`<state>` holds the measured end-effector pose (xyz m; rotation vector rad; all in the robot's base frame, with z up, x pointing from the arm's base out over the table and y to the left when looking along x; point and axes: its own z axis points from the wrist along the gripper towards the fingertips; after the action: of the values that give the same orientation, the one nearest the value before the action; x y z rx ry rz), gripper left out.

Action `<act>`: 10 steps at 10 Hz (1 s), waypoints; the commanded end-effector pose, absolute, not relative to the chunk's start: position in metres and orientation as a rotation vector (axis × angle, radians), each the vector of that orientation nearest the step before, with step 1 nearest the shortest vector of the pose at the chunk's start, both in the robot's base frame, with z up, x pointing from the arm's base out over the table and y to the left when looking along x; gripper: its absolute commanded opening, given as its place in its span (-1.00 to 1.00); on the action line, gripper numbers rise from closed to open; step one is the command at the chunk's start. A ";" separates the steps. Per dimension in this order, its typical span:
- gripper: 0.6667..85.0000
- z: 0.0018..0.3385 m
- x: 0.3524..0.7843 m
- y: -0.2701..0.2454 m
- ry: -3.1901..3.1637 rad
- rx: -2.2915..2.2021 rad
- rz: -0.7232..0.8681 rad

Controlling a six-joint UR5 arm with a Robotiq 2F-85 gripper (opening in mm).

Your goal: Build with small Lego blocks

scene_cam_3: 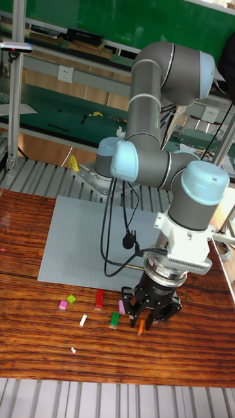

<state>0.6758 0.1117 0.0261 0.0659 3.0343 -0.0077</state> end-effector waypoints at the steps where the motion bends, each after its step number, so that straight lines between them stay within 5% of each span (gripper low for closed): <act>1: -0.18 0.017 0.674 0.127 3.041 0.137 0.050; 10: -0.32 0.010 0.655 0.125 3.081 0.191 0.035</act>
<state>0.6620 0.1222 0.0108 0.1572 3.0594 0.0209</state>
